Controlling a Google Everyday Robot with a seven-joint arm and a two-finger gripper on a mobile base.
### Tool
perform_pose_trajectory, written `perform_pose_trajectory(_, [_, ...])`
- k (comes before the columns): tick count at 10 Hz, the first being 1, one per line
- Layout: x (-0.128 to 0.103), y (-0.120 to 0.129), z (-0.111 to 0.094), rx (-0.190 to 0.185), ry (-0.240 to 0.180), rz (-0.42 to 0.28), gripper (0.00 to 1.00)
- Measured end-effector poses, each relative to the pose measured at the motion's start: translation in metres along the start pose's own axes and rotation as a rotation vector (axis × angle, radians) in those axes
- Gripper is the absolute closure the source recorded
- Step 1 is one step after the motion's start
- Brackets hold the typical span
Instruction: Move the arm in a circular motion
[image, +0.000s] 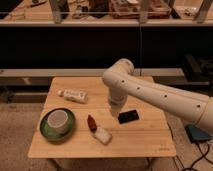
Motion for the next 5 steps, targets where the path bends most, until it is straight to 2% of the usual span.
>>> perform_pose_trajectory(2, [0.01,-0.015,-0.003,-0.015,0.003,0.002,0.59])
perform_pose_trajectory(5, [-0.001,0.001,0.003,-0.017,-0.015,-0.054,0.59])
